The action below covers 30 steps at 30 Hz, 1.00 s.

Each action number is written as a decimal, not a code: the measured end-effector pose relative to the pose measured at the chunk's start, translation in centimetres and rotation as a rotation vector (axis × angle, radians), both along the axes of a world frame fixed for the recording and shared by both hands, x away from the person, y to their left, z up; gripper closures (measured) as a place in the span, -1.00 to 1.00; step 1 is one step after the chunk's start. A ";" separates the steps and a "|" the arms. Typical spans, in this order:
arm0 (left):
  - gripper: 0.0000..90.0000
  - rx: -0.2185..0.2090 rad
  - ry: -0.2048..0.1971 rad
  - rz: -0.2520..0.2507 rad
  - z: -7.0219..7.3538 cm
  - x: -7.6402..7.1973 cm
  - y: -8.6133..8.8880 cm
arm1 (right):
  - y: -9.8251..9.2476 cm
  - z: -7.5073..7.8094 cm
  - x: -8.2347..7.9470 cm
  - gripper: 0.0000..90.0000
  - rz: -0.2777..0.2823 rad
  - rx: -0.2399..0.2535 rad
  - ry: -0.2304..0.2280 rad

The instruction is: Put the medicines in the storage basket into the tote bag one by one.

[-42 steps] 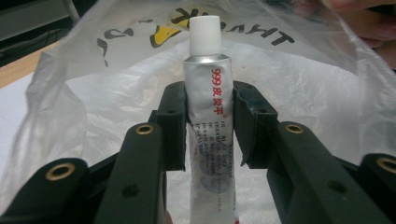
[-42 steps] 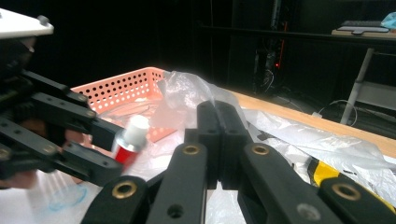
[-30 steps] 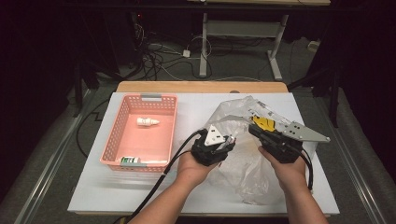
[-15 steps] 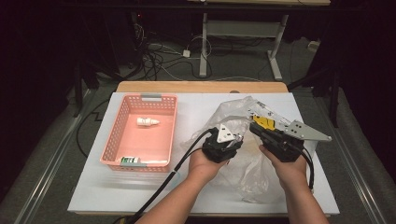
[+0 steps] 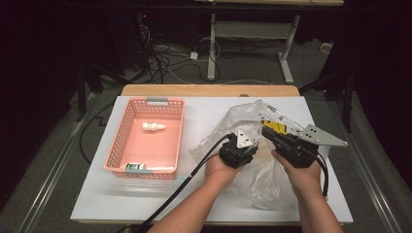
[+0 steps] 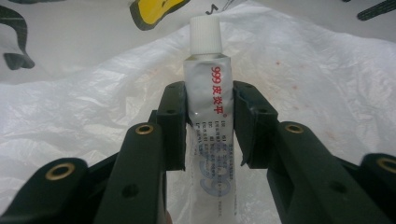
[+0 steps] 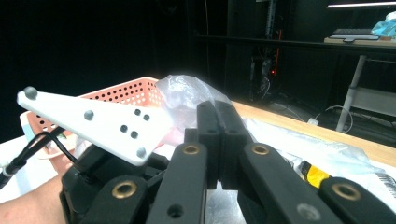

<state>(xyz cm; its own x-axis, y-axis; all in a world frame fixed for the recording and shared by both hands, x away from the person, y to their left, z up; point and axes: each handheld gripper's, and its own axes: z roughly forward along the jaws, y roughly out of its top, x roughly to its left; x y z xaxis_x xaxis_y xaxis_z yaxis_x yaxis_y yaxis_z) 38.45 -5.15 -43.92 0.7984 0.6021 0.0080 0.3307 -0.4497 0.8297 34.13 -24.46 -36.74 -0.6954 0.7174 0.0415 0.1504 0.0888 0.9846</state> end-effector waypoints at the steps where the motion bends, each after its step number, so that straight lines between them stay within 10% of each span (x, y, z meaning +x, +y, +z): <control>1: 0.45 0.003 -0.001 0.003 -0.1 0.1 -0.1 | 0.0 0.0 0.0 1.00 0.000 0.000 -0.002; 30: 0.45 0.054 0.067 0.033 -3.4 2.9 -2.4 | -0.4 -0.5 0.3 1.00 -0.009 0.001 0.014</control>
<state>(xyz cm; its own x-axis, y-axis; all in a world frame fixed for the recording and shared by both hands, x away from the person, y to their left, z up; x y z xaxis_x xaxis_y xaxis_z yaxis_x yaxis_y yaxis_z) 41.34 -7.51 -47.28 0.7778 0.6284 -0.0118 0.4005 -0.4811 0.7798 34.48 -24.89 -37.20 -0.6885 0.7233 0.0523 0.1652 0.0862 0.9825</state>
